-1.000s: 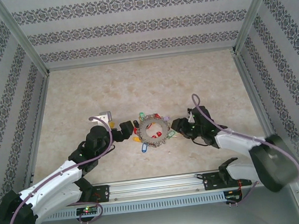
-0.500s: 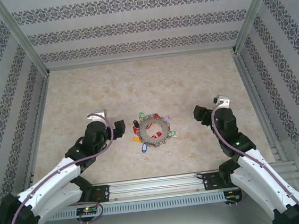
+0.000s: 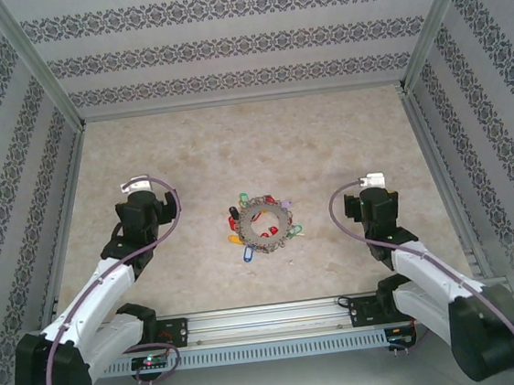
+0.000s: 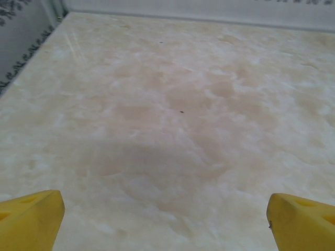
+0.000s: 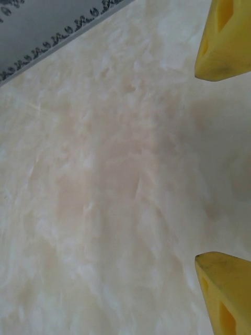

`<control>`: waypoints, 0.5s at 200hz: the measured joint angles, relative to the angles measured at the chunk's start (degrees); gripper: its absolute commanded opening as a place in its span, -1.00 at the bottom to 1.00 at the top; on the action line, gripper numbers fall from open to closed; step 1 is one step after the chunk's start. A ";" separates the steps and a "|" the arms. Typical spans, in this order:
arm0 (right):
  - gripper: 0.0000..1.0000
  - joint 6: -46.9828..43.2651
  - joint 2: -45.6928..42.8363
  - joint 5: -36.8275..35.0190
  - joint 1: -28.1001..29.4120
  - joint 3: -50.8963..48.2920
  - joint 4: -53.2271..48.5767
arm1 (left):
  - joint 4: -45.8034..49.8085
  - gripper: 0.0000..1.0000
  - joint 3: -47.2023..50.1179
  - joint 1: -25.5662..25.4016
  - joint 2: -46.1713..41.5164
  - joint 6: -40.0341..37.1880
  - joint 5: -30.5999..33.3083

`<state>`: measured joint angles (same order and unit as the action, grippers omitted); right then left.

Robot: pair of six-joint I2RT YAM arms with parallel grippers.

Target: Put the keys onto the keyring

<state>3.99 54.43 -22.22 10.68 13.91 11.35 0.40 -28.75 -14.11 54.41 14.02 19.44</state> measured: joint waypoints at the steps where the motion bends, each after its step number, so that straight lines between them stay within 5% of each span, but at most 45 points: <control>1: 0.68 -0.04 0.17 0.04 -0.13 0.04 0.15 | -0.15 0.99 0.07 0.09 0.07 -0.07 0.07; 35: 0.67 -1.38 10.19 4.66 -5.40 4.02 6.75 | -10.29 0.99 3.67 2.71 5.90 -4.79 0.79; 100: 0.62 -3.58 25.94 13.09 -6.69 8.44 27.41 | -29.90 0.99 4.98 4.17 24.85 -13.90 -3.58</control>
<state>0.40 80.38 -9.13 3.99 22.35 38.76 -29.50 -23.77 -9.93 79.26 0.12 15.86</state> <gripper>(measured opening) 0.830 0.995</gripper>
